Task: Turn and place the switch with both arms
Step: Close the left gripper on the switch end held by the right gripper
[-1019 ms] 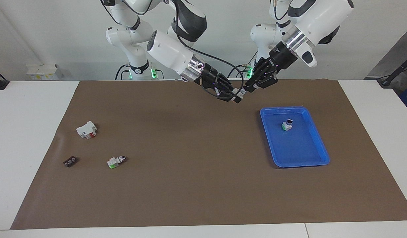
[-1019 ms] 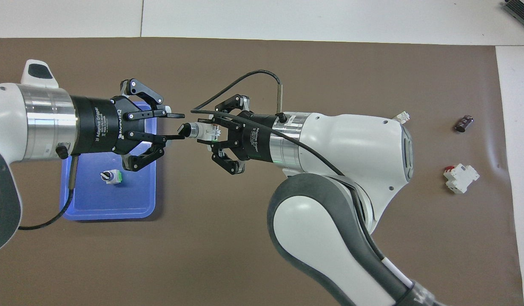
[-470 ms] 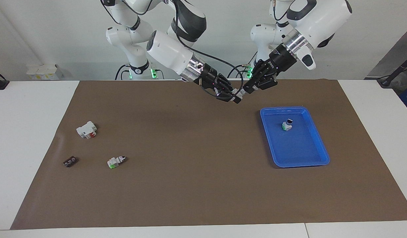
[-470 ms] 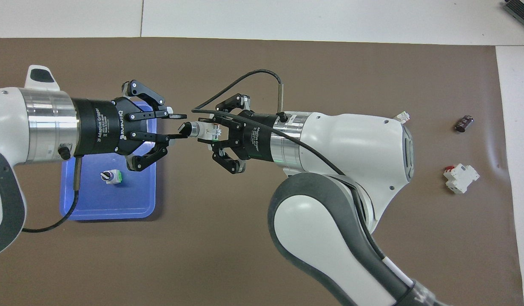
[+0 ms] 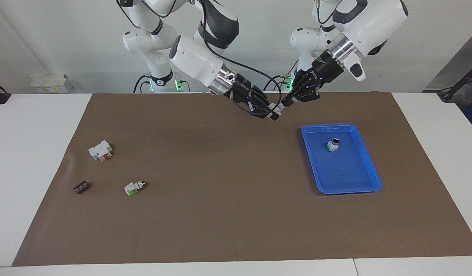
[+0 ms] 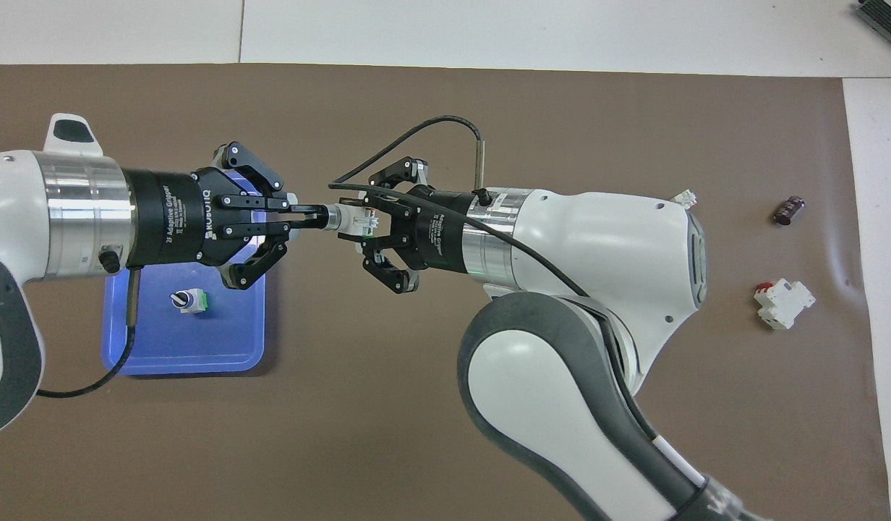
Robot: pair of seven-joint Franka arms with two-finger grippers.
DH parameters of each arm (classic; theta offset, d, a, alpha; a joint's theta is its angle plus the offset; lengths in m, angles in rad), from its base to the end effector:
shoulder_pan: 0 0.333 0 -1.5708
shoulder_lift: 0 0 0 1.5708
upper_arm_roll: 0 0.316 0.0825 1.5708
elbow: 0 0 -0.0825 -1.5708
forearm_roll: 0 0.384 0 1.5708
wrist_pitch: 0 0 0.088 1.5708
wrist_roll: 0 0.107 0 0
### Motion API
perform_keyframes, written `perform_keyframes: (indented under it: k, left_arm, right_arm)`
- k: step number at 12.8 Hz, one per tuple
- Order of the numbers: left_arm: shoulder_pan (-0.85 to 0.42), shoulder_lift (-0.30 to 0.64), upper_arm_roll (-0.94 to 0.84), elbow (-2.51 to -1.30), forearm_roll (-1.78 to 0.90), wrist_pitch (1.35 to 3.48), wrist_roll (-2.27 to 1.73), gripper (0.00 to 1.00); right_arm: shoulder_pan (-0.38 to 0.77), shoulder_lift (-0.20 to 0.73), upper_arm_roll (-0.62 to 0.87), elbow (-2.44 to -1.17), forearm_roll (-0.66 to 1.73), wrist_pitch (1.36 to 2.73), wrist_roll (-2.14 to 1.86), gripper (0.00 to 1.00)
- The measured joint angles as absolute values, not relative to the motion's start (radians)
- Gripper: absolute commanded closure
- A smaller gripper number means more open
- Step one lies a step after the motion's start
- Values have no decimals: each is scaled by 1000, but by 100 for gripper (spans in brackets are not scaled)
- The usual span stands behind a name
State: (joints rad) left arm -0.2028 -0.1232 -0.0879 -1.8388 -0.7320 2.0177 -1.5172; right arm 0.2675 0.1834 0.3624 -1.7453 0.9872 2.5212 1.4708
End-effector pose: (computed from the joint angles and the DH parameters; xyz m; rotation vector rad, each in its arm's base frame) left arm 0.5179 -0.1986 0.6211 1.8314 1.6232 -0.4675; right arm 0.5447 0.3667 0.5346 -1.5886 1.5246 0.5619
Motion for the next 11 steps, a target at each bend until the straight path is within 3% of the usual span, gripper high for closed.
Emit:
perform_keyframes:
  k: [11]
  left_arm:
    - [-204,-127,-90,-1839,-732,2042,-702,100]
  right_arm:
    - [269,186,363,-1737,987,2524,1471,100]
